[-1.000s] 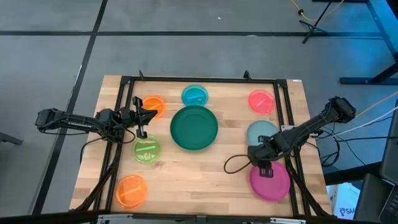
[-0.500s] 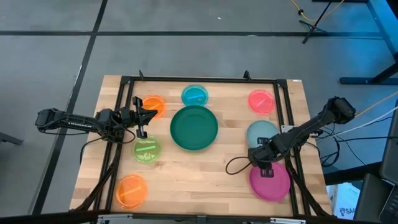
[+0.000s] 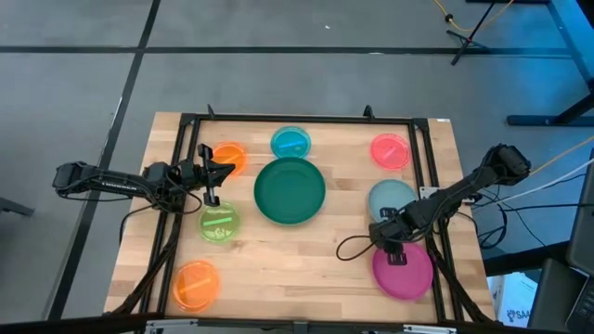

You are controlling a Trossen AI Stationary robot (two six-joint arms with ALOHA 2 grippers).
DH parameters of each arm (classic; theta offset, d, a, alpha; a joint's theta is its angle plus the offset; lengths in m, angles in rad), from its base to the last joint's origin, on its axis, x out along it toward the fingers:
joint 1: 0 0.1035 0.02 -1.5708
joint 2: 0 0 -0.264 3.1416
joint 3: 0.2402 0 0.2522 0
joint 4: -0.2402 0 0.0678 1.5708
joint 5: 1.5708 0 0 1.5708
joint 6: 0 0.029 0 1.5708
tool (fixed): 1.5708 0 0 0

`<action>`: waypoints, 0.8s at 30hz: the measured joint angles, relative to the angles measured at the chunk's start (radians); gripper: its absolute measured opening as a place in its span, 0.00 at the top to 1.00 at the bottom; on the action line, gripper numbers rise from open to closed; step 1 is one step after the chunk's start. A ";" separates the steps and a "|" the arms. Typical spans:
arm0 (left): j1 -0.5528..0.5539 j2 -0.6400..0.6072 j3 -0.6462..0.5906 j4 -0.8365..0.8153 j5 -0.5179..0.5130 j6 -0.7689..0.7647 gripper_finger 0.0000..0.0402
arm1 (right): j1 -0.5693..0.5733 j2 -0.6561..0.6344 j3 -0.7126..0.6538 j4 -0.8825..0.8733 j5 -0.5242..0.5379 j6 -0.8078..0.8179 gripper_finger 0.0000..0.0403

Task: Stack plastic plates
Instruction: Stack the pink plate on top of the dark green plate

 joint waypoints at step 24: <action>0.000 0.000 0.000 0.000 -0.001 0.000 0.97 | -0.032 0.000 -0.014 0.117 0.029 0.036 0.96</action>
